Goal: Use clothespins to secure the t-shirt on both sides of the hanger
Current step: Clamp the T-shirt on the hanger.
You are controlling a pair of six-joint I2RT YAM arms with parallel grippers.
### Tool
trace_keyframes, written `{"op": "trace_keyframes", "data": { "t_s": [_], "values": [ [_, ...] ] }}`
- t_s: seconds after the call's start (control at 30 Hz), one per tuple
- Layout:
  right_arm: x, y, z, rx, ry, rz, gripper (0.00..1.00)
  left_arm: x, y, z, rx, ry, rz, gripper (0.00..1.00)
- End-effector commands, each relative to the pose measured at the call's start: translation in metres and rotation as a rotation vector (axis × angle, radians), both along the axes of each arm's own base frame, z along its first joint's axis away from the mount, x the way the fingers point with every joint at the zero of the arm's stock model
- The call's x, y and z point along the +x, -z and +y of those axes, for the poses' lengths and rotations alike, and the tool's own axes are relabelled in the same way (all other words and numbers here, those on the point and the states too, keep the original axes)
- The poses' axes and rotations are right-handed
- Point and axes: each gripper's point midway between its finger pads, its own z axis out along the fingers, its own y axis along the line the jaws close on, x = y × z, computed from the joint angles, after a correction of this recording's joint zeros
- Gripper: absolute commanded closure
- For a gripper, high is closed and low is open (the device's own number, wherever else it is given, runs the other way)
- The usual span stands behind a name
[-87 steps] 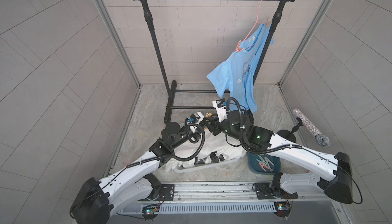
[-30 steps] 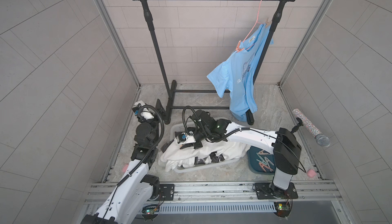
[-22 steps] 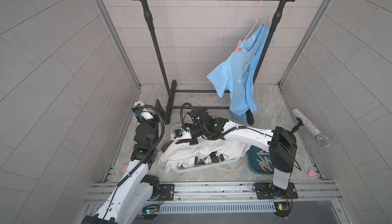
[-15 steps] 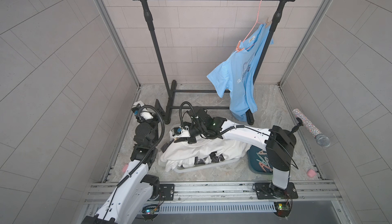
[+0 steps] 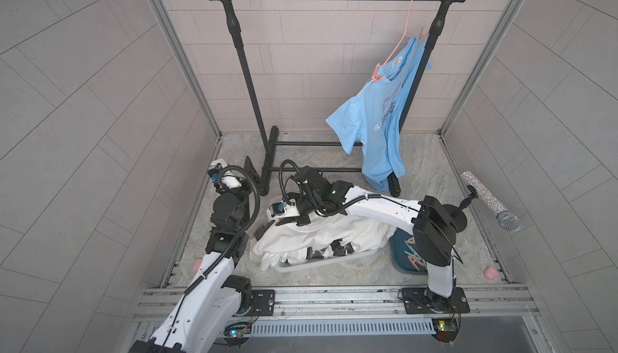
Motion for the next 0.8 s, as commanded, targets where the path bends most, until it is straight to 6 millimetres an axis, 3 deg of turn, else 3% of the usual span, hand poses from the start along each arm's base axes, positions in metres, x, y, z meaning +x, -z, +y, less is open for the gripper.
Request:
{"op": "trace_keyframes", "data": {
  "t_s": [0.0,0.7,0.73,0.77],
  "values": [
    [-0.001,0.029,-0.011,-0.097,-0.032,-0.004,1.0,-0.001,0.001,0.0,0.012,0.004,-0.007,0.28],
    [0.007,0.051,-0.014,-0.067,-0.045,0.028,1.0,0.0,0.002,-0.001,0.019,0.013,-0.006,0.28],
    [0.008,0.048,-0.014,-0.064,-0.042,0.02,0.99,0.0,0.001,-0.001,0.018,0.013,-0.007,0.28],
    [0.01,0.045,-0.015,-0.057,-0.033,0.012,0.91,0.0,0.002,-0.001,0.019,0.013,-0.007,0.28]
  ]
}}
